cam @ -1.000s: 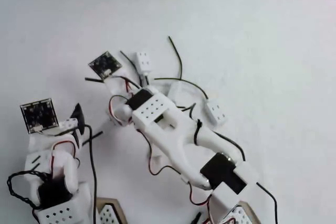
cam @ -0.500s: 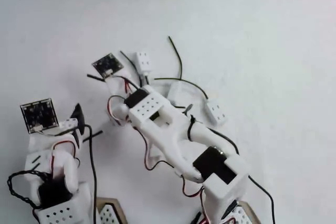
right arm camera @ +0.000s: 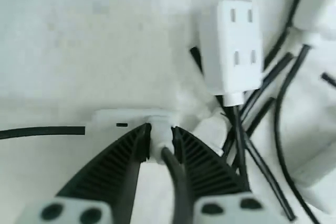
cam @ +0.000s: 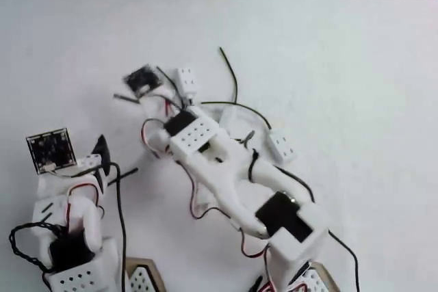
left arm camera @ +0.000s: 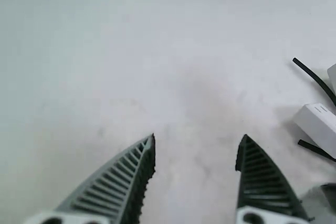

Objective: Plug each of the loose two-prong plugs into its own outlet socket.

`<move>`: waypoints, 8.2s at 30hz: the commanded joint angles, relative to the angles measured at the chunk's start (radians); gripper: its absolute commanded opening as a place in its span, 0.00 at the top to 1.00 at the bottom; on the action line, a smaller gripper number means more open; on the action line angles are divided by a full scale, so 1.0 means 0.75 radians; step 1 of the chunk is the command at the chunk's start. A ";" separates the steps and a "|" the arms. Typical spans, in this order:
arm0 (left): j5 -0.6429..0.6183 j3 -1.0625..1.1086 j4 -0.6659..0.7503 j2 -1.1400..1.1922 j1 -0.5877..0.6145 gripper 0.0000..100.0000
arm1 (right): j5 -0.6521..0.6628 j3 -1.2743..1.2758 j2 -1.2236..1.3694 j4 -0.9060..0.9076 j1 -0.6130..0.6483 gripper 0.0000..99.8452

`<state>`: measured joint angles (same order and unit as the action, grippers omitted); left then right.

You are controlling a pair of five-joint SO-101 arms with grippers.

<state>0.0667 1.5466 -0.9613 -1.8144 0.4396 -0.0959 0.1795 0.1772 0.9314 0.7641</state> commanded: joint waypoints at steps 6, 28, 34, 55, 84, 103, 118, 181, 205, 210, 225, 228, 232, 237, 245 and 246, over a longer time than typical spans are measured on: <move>0.000 -0.002 0.031 -0.017 0.007 0.75 | -0.068 -0.203 -0.302 -0.099 -0.343 0.98; 0.000 0.000 0.027 -0.017 0.003 0.75 | -0.194 -0.350 0.175 -0.545 -1.012 0.88; 0.000 0.000 0.027 -0.017 0.003 0.75 | -0.194 -0.696 0.234 -0.024 -0.969 0.78; 0.000 0.000 0.027 -0.017 0.003 0.75 | 0.209 -1.052 0.232 1.048 -0.699 0.78; 0.002 0.018 0.039 -0.017 0.003 0.75 | 1.015 0.526 -0.425 0.332 -0.504 0.78; 0.002 0.023 0.039 -0.017 0.001 0.75 | 1.015 0.546 -0.136 0.007 -0.525 0.88; 0.002 0.023 0.039 -0.017 0.001 0.75 | 1.013 0.366 -0.132 0.277 -0.566 0.87; 0.002 0.027 0.039 -0.017 0.001 0.75 | 0.910 0.293 -1.173 0.758 -0.490 0.98; -0.002 0.086 0.186 -0.017 -0.238 0.75 | 0.063 0.906 -1.368 -0.058 0.218 0.98; -0.002 0.084 0.178 -0.015 -0.353 0.75 | -0.016 0.908 -1.366 -0.058 0.226 0.98; -0.002 -0.129 0.014 -0.015 -0.703 0.75 | -0.018 1.084 -1.376 -0.181 0.253 0.98; -0.002 -0.168 -0.059 -0.015 -0.740 0.75 | -0.018 1.105 -1.376 -0.187 0.242 0.98; 0.000 -0.198 -0.123 -0.015 -0.791 0.75 | -0.018 1.105 -1.376 -0.183 0.204 0.98; 0.006 -0.192 -0.125 -0.015 -0.780 0.75 | -0.018 1.119 -1.376 -0.181 0.189 0.98; 0.080 -0.155 -0.117 -0.011 -0.678 0.75 | -0.018 1.121 -1.376 -0.191 0.134 0.98; 0.084 -0.155 -0.117 -0.011 -0.645 0.75 | -0.018 1.117 -1.376 -0.193 0.099 0.98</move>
<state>0.1128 1.4500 -1.0503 -1.8159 -0.1189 -0.1020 1.0265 -0.8278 0.8086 0.8930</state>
